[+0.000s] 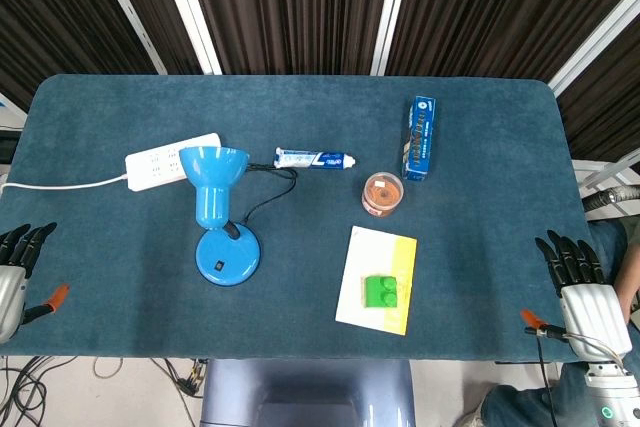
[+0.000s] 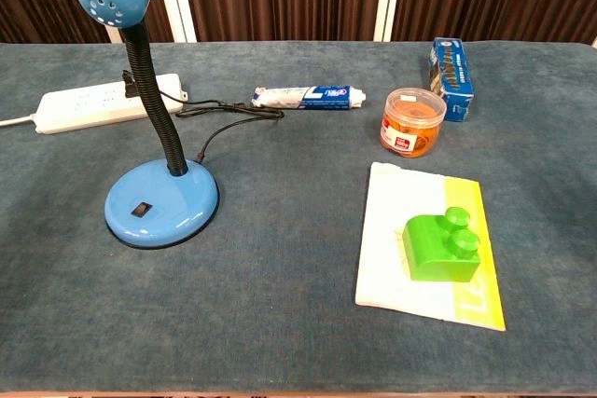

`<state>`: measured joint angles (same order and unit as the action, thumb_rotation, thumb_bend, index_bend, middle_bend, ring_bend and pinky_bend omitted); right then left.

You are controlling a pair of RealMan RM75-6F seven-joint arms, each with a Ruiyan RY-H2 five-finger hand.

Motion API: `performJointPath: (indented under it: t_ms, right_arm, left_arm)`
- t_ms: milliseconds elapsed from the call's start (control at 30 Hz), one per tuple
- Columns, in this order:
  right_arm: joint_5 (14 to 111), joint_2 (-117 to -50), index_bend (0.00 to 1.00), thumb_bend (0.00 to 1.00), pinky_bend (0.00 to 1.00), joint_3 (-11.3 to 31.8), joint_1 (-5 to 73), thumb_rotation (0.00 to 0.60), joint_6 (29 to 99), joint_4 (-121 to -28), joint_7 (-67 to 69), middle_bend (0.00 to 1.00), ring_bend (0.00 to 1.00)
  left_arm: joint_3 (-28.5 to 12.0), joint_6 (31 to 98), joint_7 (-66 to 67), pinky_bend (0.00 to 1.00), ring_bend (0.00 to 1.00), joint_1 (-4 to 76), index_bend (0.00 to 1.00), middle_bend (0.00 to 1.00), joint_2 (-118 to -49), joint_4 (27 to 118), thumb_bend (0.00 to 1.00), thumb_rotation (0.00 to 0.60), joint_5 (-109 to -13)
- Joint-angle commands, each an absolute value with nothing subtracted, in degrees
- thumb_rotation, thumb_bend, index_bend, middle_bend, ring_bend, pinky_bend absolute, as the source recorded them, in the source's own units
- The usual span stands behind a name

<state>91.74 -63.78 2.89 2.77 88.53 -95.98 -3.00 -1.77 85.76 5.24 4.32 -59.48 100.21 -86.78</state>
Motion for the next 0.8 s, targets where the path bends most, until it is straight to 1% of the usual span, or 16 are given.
performJointPath:
  t_ms: [33, 800]
  right_arm:
    - [91.7, -63.8, 0.0, 0.11, 0.0, 2.8, 2.8, 0.6, 88.5, -96.0, -3.0, 0.02, 0.04]
    - [90.9, -63.5, 0.0, 0.11, 0.0, 2.7, 2.8, 0.6, 88.0, -97.0, -2.9, 0.02, 0.04]
  left_arm:
    - [-1.8, 85.8, 5.2, 0.12, 0.08, 4.3, 0.1, 0.15, -59.5, 100.2, 0.26, 0.6, -86.8]
    - [-1.9, 86.1, 5.6, 0.12, 0.08, 4.2, 0.1, 0.15, -59.6, 100.2, 0.25, 0.6, -86.4]
